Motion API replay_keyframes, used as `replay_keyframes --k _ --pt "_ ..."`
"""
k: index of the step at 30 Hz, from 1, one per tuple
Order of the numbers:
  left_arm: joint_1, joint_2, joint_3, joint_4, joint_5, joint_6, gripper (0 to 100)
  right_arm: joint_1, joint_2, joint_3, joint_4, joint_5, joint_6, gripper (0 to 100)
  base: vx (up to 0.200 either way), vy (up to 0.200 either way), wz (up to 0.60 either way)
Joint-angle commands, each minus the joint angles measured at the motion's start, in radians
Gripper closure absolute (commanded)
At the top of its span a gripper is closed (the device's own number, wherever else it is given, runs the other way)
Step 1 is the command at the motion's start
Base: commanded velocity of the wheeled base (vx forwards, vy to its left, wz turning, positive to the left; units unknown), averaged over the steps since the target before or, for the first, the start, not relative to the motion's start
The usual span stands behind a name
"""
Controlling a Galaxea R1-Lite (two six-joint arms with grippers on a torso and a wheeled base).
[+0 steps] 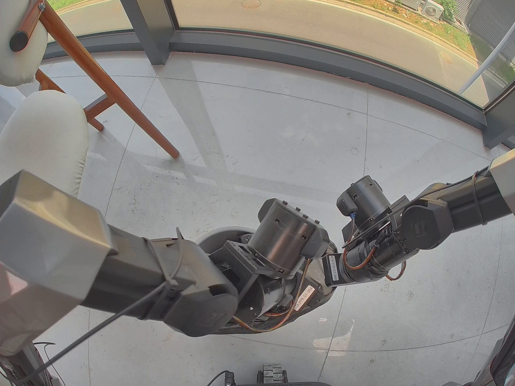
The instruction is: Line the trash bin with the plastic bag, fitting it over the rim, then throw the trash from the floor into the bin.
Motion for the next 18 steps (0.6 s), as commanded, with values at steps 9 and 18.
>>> replay_keyframes --k 9,18 --pt "0.004 0.089 -0.031 0.002 0.035 0.0 0 0.0 -0.004 -0.004 -0.002 0.002 0.0 100 0.0 0.0 0.0" --pt "0.002 0.088 0.03 0.003 0.07 0.001 0 0.001 0.005 0.007 -0.063 0.0 0.0 100 0.0 0.0 0.0"
